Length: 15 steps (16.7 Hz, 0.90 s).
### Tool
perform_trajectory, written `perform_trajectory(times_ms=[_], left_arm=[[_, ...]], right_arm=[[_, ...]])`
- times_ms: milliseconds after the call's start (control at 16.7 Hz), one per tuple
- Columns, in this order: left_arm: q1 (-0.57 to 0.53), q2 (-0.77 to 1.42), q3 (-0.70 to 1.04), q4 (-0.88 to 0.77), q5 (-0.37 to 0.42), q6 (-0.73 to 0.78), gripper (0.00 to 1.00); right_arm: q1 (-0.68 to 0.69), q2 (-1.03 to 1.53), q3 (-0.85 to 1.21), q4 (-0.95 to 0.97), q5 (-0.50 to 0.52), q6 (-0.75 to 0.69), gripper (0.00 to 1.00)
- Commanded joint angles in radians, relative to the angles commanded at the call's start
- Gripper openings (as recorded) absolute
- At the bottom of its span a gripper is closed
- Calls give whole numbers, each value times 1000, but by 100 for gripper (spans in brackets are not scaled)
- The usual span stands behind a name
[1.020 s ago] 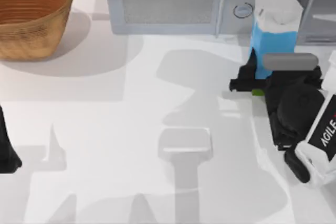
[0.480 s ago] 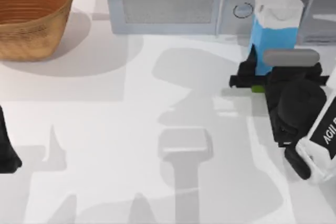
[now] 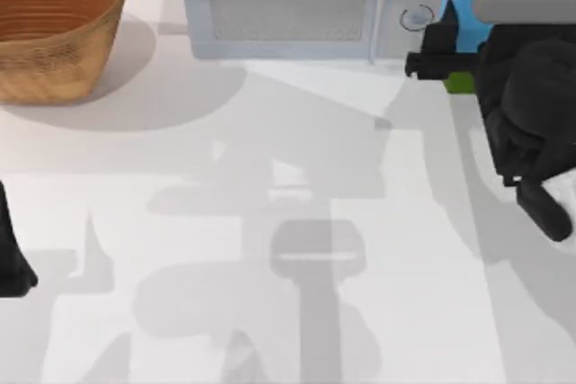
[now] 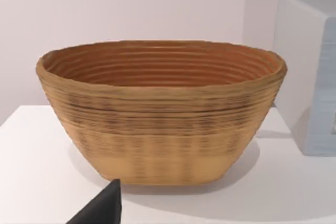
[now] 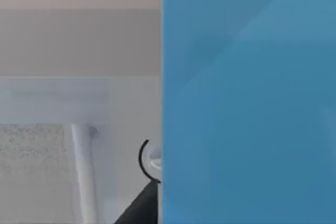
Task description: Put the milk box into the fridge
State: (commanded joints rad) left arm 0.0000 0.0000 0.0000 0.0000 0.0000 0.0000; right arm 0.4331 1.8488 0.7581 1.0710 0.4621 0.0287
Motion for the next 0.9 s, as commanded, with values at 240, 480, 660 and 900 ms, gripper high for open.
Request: perform_trajectory(times_ms=[240, 480, 660, 900], left_arm=[[0, 0, 0, 0, 0, 0, 100], [0, 0, 0, 0, 0, 0, 100], [0, 0, 0, 0, 0, 0, 100], [0, 0, 0, 0, 0, 0, 100]], right_arm=[[1, -131, 16, -137, -1, -7, 0], [2, -138, 17, -144, -1, -8, 0], [-4, -143, 5, -151, -6, -5, 0], [-52, -270, -88, -262, -56, -4, 0]])
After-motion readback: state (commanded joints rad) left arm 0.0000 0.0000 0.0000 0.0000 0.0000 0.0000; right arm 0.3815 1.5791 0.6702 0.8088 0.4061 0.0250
